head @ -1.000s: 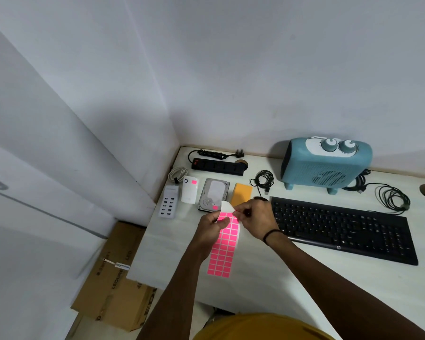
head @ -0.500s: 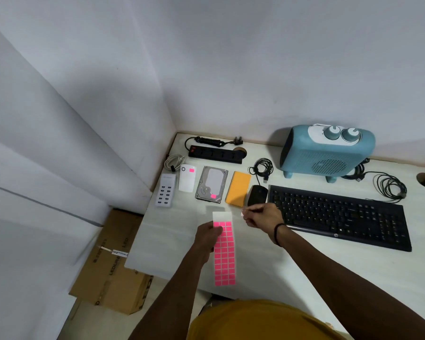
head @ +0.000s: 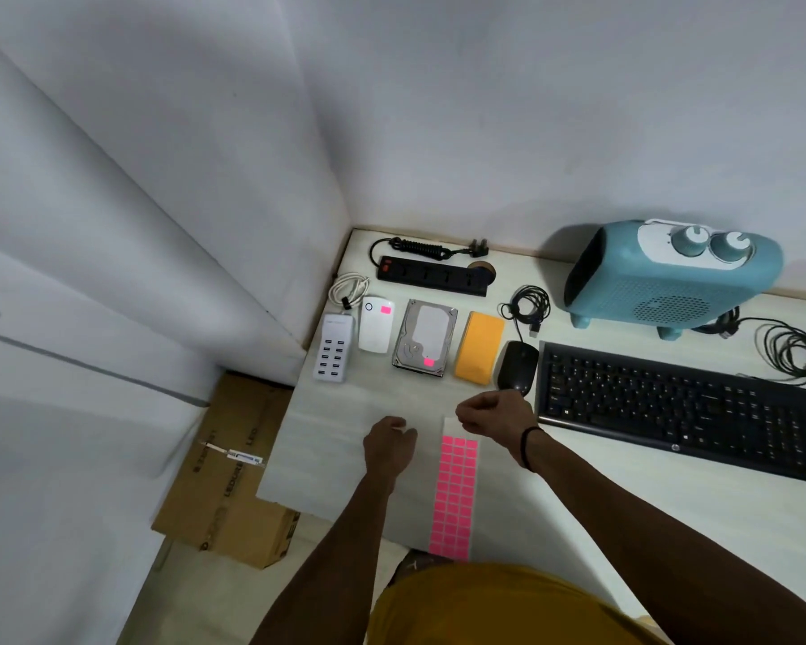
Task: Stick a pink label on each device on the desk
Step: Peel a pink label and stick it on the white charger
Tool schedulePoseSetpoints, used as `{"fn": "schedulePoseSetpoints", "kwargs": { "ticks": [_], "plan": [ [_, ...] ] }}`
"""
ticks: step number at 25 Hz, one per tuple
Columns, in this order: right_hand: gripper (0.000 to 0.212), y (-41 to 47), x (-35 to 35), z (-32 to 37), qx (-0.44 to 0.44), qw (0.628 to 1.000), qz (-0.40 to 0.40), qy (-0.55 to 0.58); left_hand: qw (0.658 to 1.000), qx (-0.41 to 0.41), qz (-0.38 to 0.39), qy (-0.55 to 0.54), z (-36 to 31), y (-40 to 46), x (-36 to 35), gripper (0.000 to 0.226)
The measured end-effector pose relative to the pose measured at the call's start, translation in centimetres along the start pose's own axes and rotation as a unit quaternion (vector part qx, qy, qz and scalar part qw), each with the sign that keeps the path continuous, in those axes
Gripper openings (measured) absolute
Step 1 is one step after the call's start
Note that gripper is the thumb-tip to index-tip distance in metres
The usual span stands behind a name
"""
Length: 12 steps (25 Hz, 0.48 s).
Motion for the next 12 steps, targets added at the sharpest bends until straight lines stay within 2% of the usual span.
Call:
{"fn": "schedulePoseSetpoints", "kwargs": {
  "ticks": [4, 7, 9, 12],
  "plan": [
    [0.021, 1.9, -2.7, 3.3, 0.020, 0.999, 0.007, -0.026, 0.995, -0.019, -0.094, -0.005, -1.6, 3.5, 6.0, 0.028],
    [0.025, 3.4, -4.9, 5.8, 0.036, 0.997, 0.012, -0.061, 0.987, -0.020, -0.158, -0.010, -3.1, 5.8, 10.0, 0.034],
    [0.023, 4.5, -6.2, 7.2, 0.047, 0.996, 0.011, -0.070, 0.982, -0.018, -0.184, 0.036, -4.2, 7.6, 11.7, 0.044],
    [0.018, 6.2, -7.4, 8.3, 0.045, 0.995, 0.013, -0.083, 0.976, -0.006, -0.170, 0.134, -4.7, 10.7, 12.5, 0.064]
  ]
}}
Point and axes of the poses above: each hand's wrist, its own y-axis towards the middle knuckle, its own x-axis out of the back of the hand, z = x × y, the point moved 8 cm from there along y, towards the middle knuckle, and after that the axes turned 6 degrees about y, right-handed, at the moved point
